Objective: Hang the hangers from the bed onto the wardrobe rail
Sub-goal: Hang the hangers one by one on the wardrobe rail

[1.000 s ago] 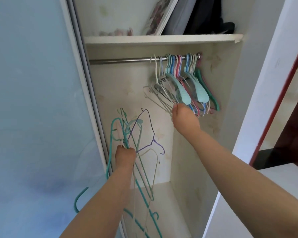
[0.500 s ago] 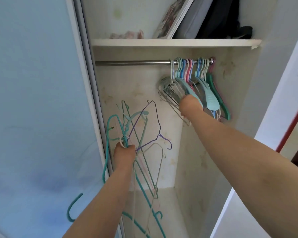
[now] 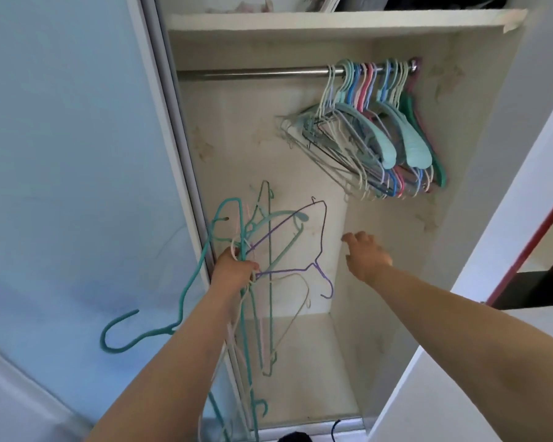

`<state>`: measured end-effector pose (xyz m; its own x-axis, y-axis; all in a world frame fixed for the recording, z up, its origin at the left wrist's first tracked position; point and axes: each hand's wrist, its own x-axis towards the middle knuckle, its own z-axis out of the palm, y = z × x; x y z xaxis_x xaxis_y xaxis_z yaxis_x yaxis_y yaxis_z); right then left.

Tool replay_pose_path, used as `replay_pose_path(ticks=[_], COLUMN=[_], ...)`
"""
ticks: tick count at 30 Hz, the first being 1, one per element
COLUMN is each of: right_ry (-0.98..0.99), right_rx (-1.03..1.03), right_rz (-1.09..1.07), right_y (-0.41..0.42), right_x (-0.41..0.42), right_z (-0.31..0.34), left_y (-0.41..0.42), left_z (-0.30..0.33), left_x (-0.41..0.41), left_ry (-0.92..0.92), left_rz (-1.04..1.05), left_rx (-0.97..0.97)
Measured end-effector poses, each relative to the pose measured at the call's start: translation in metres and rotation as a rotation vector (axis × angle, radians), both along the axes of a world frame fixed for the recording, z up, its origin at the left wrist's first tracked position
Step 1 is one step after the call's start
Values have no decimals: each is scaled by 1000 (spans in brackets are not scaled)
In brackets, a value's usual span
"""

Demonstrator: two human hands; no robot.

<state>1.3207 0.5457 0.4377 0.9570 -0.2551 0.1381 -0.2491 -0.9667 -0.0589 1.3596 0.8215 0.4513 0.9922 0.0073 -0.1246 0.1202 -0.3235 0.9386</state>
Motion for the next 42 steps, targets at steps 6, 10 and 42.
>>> replay_pose_path(ticks=[6, 10, 42], right_ry=[465, 481, 561], right_rx=[-362, -396, 723], right_rz=[71, -10, -439], right_y=[-22, -37, -41], right_x=[-22, -48, -92], right_z=[-48, -68, -45], left_y=[11, 19, -3], left_z=[-2, -3, -69], left_x=[-10, -13, 9], left_ry=[163, 197, 27], left_rz=[-315, -460, 70], left_rx=[142, 221, 375])
